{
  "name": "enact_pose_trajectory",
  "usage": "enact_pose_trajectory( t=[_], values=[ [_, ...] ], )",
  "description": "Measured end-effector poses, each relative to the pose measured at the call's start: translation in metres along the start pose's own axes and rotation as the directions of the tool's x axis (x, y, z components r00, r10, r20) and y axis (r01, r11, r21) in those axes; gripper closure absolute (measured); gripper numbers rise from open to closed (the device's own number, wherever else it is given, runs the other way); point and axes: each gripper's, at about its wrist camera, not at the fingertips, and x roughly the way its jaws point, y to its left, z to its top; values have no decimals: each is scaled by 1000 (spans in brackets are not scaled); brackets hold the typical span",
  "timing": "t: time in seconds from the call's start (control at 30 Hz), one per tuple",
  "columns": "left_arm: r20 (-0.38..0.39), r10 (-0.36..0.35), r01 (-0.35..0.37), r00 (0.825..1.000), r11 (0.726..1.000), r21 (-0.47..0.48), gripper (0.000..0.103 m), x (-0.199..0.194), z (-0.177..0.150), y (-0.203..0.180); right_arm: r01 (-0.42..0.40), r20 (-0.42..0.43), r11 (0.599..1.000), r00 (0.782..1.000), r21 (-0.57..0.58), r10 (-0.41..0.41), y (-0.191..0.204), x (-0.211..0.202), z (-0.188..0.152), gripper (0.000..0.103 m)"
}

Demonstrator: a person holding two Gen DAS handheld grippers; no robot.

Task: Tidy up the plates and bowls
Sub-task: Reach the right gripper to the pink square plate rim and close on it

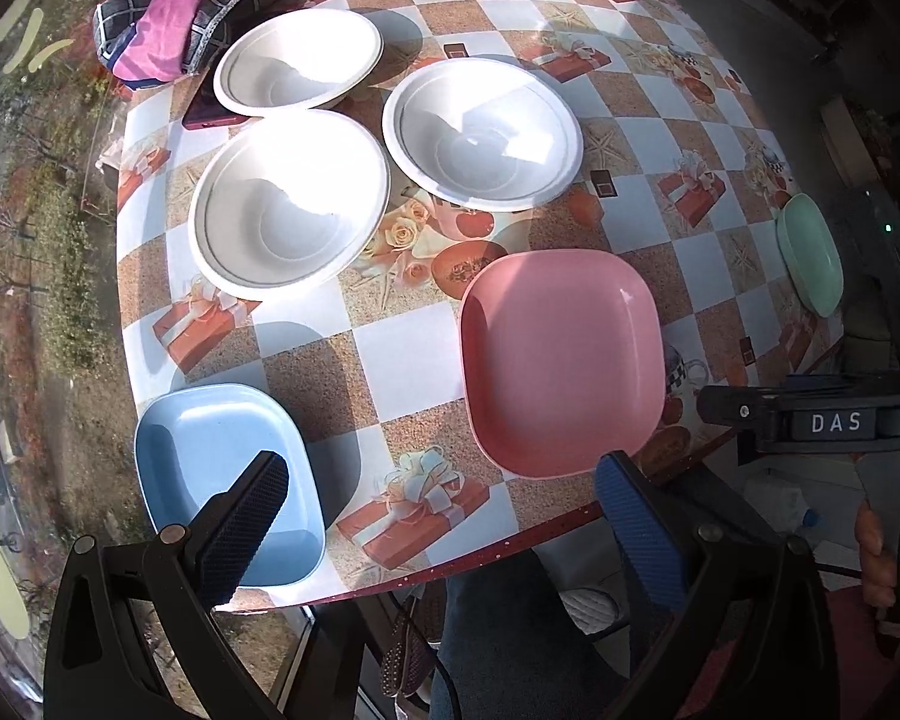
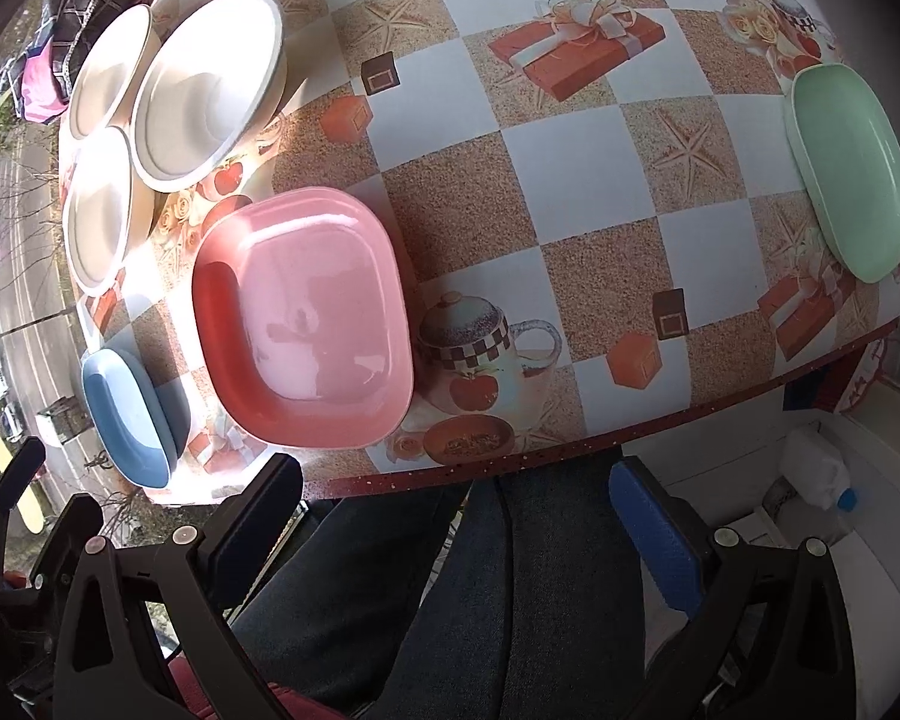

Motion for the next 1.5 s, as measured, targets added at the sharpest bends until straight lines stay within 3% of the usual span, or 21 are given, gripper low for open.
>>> enact_pose_trajectory(
  t=[0.13,0.27,0.57,0.73,0.83,0.97,1.03,1.2,1.27,1.33,1.5],
  values=[
    [-68,-2,-3,998,998,-63,1,33,5,2,139,73,989,988,-56,-135,12,18,9,0],
    [-70,38,-43,997,997,-66,1,50,12,-1,107,84,992,991,-73,-101,15,37,17,0],
    [-77,113,-120,991,989,-91,1,92,19,-12,159,68,981,986,-113,-152,9,92,21,0],
    [-66,112,-118,992,987,-109,1,113,20,-9,185,80,977,981,-105,-177,-16,106,21,0],
    [-82,86,-96,993,986,-133,1,122,19,-11,154,92,982,985,-113,-144,-25,108,22,0],
    [-94,66,-80,993,984,-157,1,131,16,-10,113,105,975,990,-192,-94,-23,115,29,0],
    [-100,56,-73,993,981,-180,1,138,14,-13,135,106,965,988,-226,-113,-18,129,29,0],
    [-100,35,-56,994,974,-218,0,157,4,2,133,137,961,985,-241,-102,-6,136,26,0],
    [-100,33,-54,994,975,-215,0,161,4,3,143,151,960,983,-243,-109,-7,121,30,0],
    [-97,27,-49,995,973,-228,0,163,1,6,147,153,960,982,-238,-112,-14,142,25,0],
    [-112,23,-52,993,964,-260,0,168,-4,19,161,139,960,982,-231,-131,-8,118,29,0]
  ],
)
